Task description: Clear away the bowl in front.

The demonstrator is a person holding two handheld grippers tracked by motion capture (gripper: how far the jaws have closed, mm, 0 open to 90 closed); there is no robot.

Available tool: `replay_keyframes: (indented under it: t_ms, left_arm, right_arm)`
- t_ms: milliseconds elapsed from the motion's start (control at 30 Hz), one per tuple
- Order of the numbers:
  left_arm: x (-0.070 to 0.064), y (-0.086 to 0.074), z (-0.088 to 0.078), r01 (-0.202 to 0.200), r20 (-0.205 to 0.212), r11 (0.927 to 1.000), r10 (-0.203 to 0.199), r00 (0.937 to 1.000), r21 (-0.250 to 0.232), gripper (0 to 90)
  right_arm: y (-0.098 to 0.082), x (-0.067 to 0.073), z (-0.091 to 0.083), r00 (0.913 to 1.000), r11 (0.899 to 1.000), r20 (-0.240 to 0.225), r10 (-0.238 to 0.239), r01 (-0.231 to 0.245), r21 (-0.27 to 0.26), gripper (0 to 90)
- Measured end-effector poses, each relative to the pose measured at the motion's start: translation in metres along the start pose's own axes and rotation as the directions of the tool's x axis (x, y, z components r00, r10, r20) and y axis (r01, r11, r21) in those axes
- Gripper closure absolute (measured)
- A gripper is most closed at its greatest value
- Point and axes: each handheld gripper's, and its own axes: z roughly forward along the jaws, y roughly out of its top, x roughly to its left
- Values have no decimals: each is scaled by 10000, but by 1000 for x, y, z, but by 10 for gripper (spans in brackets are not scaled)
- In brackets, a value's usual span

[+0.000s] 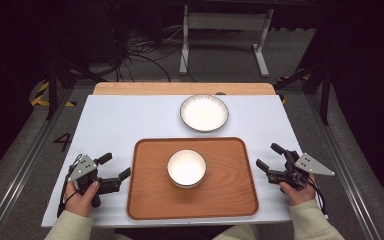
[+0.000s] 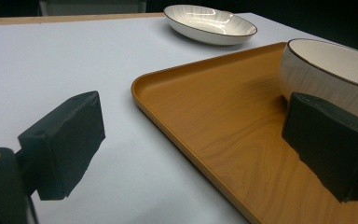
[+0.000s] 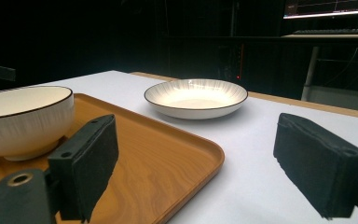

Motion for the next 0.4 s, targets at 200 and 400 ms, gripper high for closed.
replay_keyframes:
  t_ms: [200, 400]
  left_arm:
    - [-1, 0, 1, -96, 20, 9999, 96, 10000, 134, 68]
    - [0, 0, 1, -32, 75, 9999, 31, 10000, 117, 61]
  right_arm:
    - [0, 0, 0, 10000, 10000, 8, -3, 3, 14, 145]
    - [0, 0, 0, 10000, 10000, 12, 4, -4, 37, 146]
